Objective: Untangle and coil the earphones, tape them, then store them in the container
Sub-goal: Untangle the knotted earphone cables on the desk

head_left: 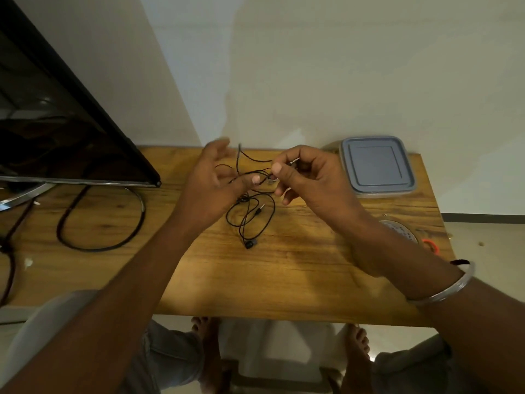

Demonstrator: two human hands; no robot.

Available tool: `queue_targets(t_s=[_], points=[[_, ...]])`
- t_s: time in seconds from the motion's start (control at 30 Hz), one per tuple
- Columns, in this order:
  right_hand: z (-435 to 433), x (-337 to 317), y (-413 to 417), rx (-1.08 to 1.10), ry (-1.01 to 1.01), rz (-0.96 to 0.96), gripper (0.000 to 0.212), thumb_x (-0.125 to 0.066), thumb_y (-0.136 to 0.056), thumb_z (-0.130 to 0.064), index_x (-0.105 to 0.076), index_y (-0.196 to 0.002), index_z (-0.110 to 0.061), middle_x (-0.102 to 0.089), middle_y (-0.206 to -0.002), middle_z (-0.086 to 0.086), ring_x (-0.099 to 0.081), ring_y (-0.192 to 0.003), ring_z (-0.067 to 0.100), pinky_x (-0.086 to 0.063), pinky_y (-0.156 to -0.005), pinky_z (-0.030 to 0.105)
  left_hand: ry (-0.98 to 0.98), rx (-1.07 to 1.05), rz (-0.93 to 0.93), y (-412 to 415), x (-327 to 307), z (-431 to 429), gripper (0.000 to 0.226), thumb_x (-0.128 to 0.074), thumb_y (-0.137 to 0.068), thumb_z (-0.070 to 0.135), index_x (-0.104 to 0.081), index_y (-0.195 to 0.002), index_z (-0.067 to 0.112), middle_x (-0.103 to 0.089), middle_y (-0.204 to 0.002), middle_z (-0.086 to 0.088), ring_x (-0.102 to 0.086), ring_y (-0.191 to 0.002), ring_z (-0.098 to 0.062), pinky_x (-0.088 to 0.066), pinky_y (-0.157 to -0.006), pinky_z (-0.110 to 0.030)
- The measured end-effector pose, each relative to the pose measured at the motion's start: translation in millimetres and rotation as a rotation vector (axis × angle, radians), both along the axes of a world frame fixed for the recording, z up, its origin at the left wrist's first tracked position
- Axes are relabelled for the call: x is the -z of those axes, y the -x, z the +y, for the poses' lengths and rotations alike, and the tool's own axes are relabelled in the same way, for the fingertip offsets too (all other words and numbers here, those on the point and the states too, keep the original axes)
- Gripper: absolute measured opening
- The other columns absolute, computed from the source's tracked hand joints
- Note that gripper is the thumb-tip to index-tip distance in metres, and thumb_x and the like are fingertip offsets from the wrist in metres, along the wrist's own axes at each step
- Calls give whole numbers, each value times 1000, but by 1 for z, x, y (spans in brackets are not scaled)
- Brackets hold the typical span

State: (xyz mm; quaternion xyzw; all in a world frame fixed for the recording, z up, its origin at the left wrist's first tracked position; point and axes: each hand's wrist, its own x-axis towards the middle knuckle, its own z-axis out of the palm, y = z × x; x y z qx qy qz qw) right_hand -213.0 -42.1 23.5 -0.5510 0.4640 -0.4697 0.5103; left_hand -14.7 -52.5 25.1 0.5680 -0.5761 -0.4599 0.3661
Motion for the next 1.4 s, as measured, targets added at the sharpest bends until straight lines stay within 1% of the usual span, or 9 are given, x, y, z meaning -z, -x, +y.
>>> queue_targets(t_s=[0.07, 0.13, 0.23, 0.37, 0.53, 0.77, 1.0, 1.27, 1.4], points=[[-1, 1, 1, 18, 108, 75, 12, -68, -93, -4, -67, -101, 5, -68, -82, 26, -69, -63, 20, -59, -53, 34, 243, 200, -155, -2, 1, 0, 80, -74, -87, 22, -30, -153, 25, -27, -159, 10, -34, -144, -12, -39, -111, -36], [-1, 1, 2, 43, 160, 92, 13, -70, -91, -3, -68, -101, 4, -70, -80, 19, -69, -64, 20, -58, -54, 32, 289, 386, -93, 3, 2, 4, 65, -69, -90, 6, -42, -148, 16, -47, -151, 2, -42, -141, -12, -37, -115, -38], [-1, 2, 4, 65, 260, 213, 13, -75, -88, -9, -74, -100, -3, -73, -84, 3, -68, -68, 16, -58, -56, 34, 245, 305, -8, 13, 0, 9, 38, -68, -89, 1, -67, -122, 19, -76, -95, 4, -74, -83, -14, -58, -82, -33], [1, 2, 5, 40, 419, 431, 14, -76, -88, -18, -79, -101, -13, -75, -91, -3, -68, -77, 13, -56, -61, 29, 304, 168, -2, 1, 1, 1, 14, -69, -90, 8, -74, -98, 18, -74, -76, 1, -60, -48, -18, -52, -50, -29], [2, 3, 5, 149, 485, 478, 9, -72, -91, -15, -77, -98, -13, -72, -89, -3, -66, -81, 12, -55, -58, 33, 364, 153, -46, 2, -2, 2, 10, -69, -91, 9, -74, -98, 12, -73, -76, 0, -64, -60, -2, -52, -55, -22], [-1, 5, 8, 391, 303, 326, 5, -68, -94, -14, -72, -97, -16, -70, -90, -7, -65, -85, 3, -50, -65, 14, 488, 5, -116, -12, -1, -7, 9, -68, -92, 12, -73, -99, 16, -73, -77, 4, -66, -61, -34, -53, -51, -40], [-4, 12, 10, 490, 128, 263, 6, -67, -94, -15, -71, -95, -21, -69, -85, -10, -61, -79, -1, -50, -71, 16, 496, -29, -116, -13, 0, -9, 10, -71, -89, 13, -73, -99, 17, -72, -75, 0, -62, -58, -1, -48, -57, -17], [8, 14, -3, 285, 270, 548, 33, -67, -93, -25, -63, -126, -21, -65, -123, -10, -55, -119, 7, -44, -101, 26, 414, -6, -90, 3, -1, 1, 11, -74, -87, 12, -77, -96, 16, -76, -80, 3, -69, -68, -5, -54, -63, -20], [10, 15, -7, 151, 428, 562, 23, -72, -92, -24, -71, -113, -15, -73, -104, -7, -65, -99, 9, -52, -88, 41, 405, 49, -54, 11, 1, 7, 11, -74, -86, 11, -77, -96, 16, -76, -88, 7, -72, -80, -4, -55, -71, -20]])
